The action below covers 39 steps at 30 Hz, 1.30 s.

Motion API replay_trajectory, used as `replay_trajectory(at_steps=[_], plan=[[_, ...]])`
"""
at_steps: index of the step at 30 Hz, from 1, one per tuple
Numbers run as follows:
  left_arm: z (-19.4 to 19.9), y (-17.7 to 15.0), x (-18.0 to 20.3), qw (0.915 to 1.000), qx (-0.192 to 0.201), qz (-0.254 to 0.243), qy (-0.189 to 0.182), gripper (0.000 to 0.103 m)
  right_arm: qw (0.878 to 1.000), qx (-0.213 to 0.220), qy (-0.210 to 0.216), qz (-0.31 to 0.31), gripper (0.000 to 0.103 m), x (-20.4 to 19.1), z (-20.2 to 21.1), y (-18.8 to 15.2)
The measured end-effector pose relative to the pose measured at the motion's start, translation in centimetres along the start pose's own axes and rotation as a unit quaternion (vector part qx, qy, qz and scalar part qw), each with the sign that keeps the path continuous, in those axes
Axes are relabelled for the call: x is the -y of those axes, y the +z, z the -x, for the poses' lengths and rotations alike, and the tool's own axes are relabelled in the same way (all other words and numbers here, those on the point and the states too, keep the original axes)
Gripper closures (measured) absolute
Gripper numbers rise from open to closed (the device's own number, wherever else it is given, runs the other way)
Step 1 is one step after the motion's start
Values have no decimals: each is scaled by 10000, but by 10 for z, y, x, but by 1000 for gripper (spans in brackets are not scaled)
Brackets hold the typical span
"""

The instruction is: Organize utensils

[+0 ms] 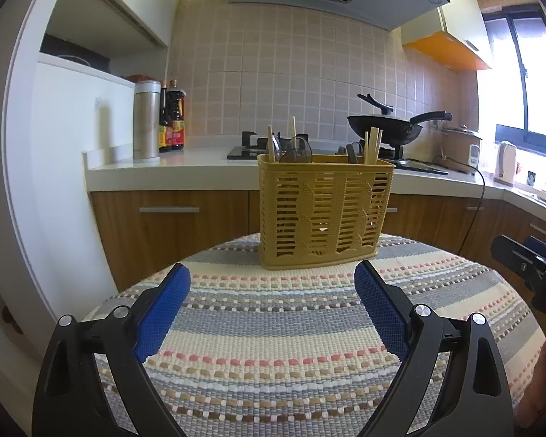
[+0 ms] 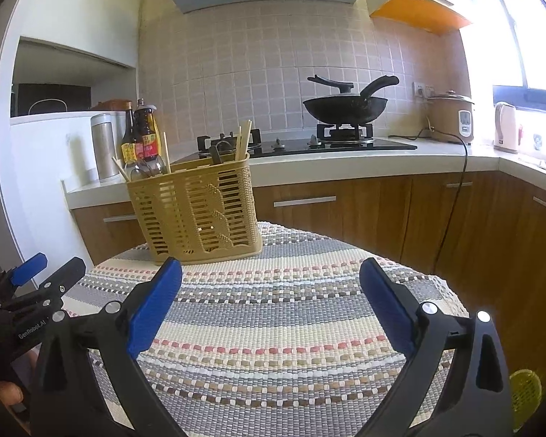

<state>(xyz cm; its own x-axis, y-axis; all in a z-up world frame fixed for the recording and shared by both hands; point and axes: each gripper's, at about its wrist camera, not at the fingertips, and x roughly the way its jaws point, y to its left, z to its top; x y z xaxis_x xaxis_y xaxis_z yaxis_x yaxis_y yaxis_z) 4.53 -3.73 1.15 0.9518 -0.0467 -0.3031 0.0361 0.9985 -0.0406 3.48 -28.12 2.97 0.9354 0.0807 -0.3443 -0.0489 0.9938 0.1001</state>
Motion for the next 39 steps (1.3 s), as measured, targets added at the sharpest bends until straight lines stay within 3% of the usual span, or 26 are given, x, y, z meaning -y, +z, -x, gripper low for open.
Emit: replay_trajectory(at_steps=[39], plan=[[2, 0, -5, 9999, 23, 125, -43, 14, 9999, 65, -93, -25, 9, 2, 4, 0]])
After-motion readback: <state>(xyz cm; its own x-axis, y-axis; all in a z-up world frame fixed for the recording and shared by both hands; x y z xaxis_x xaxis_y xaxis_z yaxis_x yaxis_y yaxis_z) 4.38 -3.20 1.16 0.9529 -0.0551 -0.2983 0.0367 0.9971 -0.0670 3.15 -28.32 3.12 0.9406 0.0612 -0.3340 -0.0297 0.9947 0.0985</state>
